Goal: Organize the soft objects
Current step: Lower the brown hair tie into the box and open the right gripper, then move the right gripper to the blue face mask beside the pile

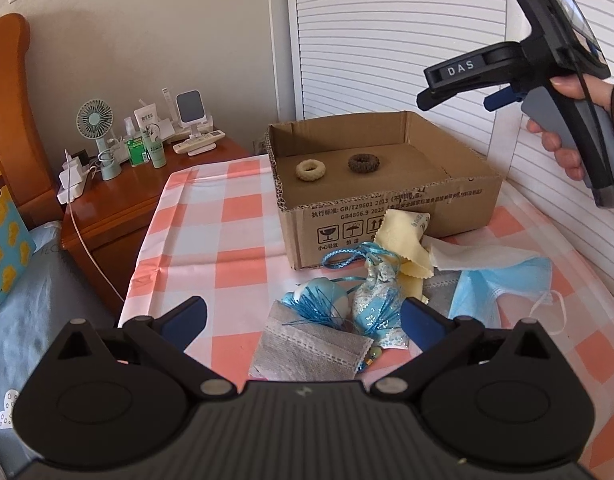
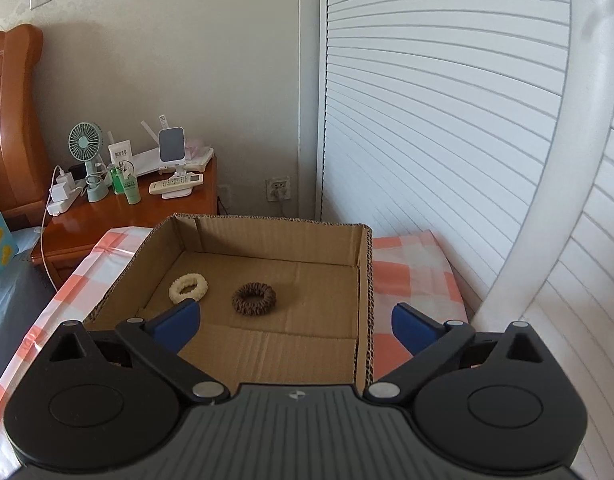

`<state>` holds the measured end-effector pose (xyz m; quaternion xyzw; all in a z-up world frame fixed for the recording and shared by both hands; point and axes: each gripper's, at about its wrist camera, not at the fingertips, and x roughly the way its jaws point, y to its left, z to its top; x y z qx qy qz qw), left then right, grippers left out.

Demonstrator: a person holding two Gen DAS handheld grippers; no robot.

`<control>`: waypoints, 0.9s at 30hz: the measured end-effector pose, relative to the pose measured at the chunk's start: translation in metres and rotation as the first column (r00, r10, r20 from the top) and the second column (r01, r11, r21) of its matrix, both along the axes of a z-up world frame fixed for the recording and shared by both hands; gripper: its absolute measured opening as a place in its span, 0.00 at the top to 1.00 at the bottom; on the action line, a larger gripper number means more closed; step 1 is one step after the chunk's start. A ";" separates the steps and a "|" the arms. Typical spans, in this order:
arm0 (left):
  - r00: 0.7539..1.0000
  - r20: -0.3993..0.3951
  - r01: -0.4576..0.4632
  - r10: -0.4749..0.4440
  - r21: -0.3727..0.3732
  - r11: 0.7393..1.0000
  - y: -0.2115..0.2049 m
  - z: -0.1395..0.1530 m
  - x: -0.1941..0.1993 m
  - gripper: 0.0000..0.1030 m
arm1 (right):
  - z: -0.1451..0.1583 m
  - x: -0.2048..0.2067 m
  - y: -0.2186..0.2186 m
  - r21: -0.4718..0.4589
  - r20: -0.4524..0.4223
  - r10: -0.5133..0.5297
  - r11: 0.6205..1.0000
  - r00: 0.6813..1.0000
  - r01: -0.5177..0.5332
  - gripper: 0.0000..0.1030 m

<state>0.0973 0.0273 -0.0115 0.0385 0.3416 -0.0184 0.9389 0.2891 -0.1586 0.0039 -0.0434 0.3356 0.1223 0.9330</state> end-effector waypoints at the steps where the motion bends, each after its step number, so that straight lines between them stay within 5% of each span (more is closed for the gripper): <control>1: 1.000 0.002 0.005 -0.005 0.000 1.000 -0.001 0.000 -0.001 0.01 | -0.001 -0.007 -0.002 0.001 -0.006 -0.001 1.000 1.000 0.001 0.00; 17: 1.000 -0.009 0.000 0.000 -0.025 1.000 0.008 -0.012 -0.011 0.01 | -0.046 -0.136 -0.004 -0.039 -0.090 0.058 0.997 0.994 -0.061 0.00; 27: 0.999 -0.039 -0.005 0.003 -0.050 0.999 0.012 -0.023 -0.013 0.01 | -0.085 -0.165 0.014 -0.054 -0.159 0.134 0.988 0.978 -0.144 0.00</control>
